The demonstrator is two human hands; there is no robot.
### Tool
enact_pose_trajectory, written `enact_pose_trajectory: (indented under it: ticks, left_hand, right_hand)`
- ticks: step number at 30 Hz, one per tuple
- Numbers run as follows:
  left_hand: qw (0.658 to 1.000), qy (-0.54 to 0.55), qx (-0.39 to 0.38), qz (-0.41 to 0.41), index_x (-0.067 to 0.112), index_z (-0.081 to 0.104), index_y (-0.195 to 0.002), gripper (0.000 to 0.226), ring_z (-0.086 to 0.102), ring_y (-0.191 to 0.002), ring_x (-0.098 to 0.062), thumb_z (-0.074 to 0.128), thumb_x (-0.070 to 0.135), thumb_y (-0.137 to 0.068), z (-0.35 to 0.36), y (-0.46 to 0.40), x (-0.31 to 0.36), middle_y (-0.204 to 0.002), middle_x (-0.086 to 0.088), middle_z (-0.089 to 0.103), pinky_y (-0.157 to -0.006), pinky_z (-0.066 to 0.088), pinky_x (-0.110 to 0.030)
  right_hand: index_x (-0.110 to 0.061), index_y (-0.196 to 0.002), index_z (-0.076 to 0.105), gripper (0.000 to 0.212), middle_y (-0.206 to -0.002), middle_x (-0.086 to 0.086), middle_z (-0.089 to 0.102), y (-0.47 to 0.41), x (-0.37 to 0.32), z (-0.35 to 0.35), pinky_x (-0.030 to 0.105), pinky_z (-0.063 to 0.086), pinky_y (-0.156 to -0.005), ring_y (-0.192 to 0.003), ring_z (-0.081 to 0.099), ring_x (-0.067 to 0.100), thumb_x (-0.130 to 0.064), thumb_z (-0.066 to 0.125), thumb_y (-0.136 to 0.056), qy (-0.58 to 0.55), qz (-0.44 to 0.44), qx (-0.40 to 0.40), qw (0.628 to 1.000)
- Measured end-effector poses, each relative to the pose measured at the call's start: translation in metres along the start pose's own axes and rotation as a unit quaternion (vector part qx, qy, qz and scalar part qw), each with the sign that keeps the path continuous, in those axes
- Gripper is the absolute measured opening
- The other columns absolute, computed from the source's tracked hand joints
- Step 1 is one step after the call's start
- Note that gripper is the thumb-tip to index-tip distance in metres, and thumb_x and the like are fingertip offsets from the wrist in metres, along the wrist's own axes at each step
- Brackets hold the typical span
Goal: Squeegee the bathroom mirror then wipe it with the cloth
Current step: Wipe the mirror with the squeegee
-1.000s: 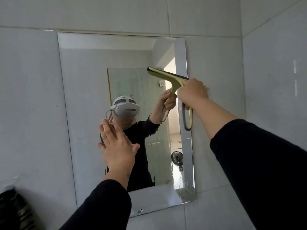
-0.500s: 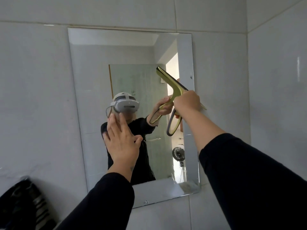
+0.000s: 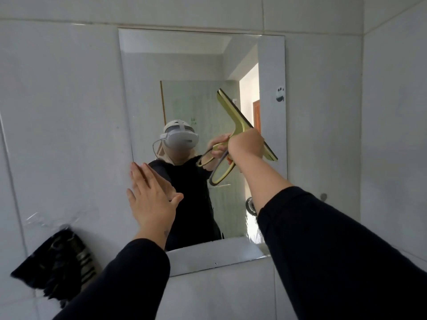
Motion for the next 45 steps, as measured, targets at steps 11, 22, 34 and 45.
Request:
enact_pose_trajectory:
  ticks: [11,22,34,45]
  left_hand:
    - [1.0,0.003,0.003,0.016,0.006,-0.014,-0.149,0.12,-0.005,-0.148,-0.027,0.065,0.06,-0.077,0.002,0.0,-0.006,-0.158,-0.013,-0.02,-0.119,0.015,-0.044]
    - [0.999,0.023,0.001,0.032,0.006,-0.015,-0.149,0.117,-0.013,-0.147,-0.026,0.061,0.061,-0.079,0.008,-0.001,-0.01,-0.157,-0.013,-0.023,-0.119,0.009,-0.045]
    - [0.998,0.049,-0.03,-0.003,0.008,-0.018,-0.148,0.126,-0.016,-0.147,-0.023,0.06,0.07,-0.072,0.013,0.006,-0.047,-0.158,-0.01,-0.023,-0.12,0.01,-0.044]
    - [0.998,0.024,-0.065,0.002,0.004,-0.021,-0.147,0.118,-0.021,-0.145,-0.025,0.062,0.055,-0.081,0.016,0.004,-0.05,-0.155,-0.013,-0.03,-0.12,0.01,-0.042]
  right_hand:
    - [-0.01,-0.104,0.058,0.017,-0.088,0.009,0.071,0.028,-0.002,0.081,0.041,0.061,-0.061,-0.075,0.071,0.027,-0.014,0.046,-0.092,0.004,-0.068,-0.011,0.998]
    - [-0.009,-0.145,0.035,0.048,-0.102,0.012,0.069,0.055,-0.005,0.092,0.042,0.06,-0.071,-0.087,0.07,0.027,-0.014,0.037,-0.097,0.053,-0.123,-0.039,0.99]
    - [-0.009,-0.149,0.027,0.05,-0.108,0.013,0.067,0.063,-0.004,0.103,0.041,0.058,-0.077,-0.095,0.068,0.027,-0.015,0.032,-0.099,0.066,-0.142,-0.037,0.987]
    - [-0.009,-0.145,0.032,0.046,-0.125,0.015,0.057,0.094,-0.004,0.115,0.036,0.046,-0.085,-0.111,0.057,0.03,-0.016,0.033,-0.099,0.181,-0.223,-0.1,0.953]
Point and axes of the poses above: each hand's wrist, its own y-axis away from the middle knuckle, its own z-axis out of the palm, x = y × z, the point moved 3 cm from there along -y, towards the middle knuckle
